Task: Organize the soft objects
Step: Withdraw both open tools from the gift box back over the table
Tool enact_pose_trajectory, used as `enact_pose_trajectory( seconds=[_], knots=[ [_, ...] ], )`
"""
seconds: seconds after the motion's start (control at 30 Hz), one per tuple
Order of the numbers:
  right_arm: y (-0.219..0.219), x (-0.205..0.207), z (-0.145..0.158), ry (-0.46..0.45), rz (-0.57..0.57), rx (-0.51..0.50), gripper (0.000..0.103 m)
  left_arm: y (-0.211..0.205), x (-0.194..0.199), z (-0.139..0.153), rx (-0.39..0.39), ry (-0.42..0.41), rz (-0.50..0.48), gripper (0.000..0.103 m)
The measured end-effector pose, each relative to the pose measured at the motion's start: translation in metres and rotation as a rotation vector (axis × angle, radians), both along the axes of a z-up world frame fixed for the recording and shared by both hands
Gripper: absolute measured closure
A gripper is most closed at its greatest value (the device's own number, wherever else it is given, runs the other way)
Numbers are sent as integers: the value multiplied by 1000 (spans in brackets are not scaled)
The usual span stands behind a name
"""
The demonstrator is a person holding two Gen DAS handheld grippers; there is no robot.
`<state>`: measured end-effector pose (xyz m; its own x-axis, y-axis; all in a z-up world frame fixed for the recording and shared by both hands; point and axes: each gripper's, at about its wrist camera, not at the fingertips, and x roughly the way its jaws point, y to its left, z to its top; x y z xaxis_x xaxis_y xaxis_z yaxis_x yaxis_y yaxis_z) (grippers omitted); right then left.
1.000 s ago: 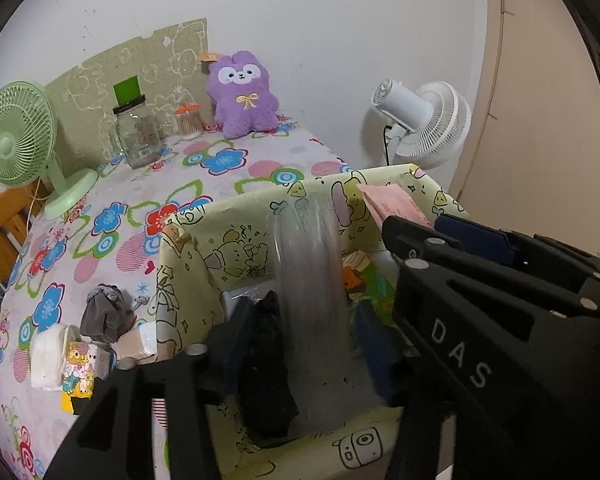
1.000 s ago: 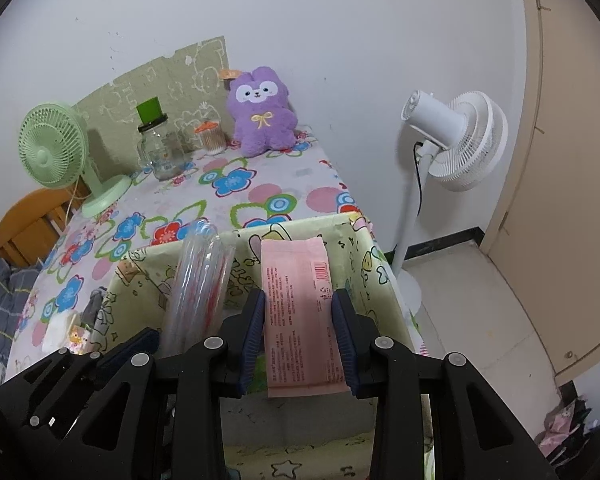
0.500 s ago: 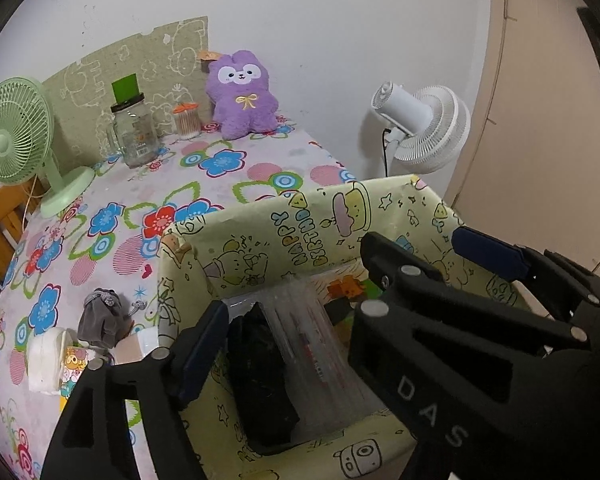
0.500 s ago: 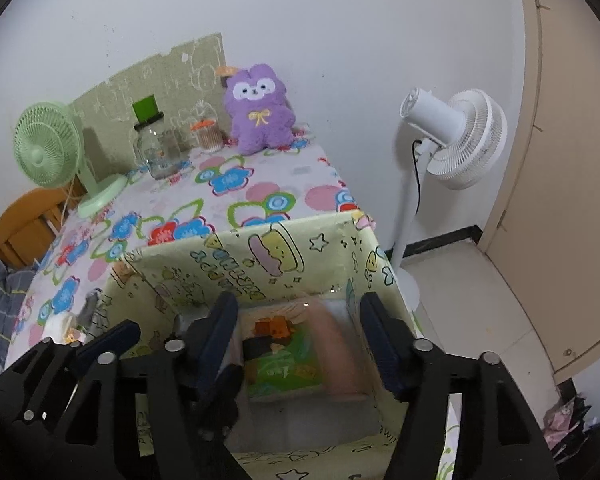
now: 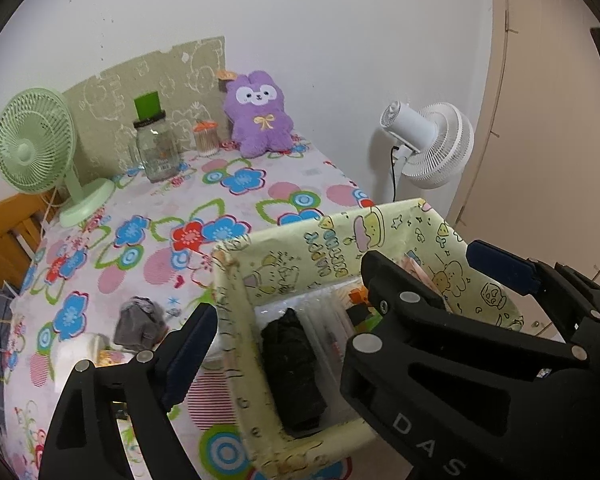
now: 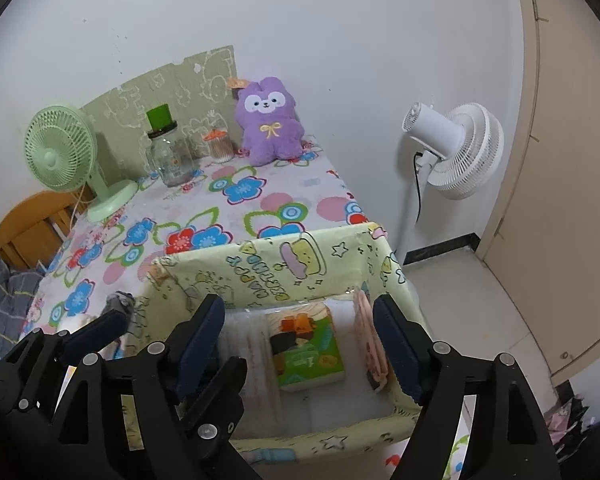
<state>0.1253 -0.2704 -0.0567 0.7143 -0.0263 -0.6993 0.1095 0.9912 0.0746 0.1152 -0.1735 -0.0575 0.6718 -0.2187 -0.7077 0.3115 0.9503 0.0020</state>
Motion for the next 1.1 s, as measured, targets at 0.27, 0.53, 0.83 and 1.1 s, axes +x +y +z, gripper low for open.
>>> enact_pose_trajectory(
  seconds=[0.27, 0.53, 0.83, 1.1],
  knots=[
    [15, -12, 17, -41, 2, -6, 17, 16, -10, 16, -13, -38, 3, 12],
    [28, -24, 31, -71, 8, -17, 16, 28, -23, 29, -18, -77, 8, 11],
    [45, -36, 46, -109, 18, -26, 13, 45, -36, 41, -20, -120, 20, 10],
    [65, -41, 51, -115, 38, -25, 13, 64, -41, 46, -24, -142, 35, 10]
  ],
)
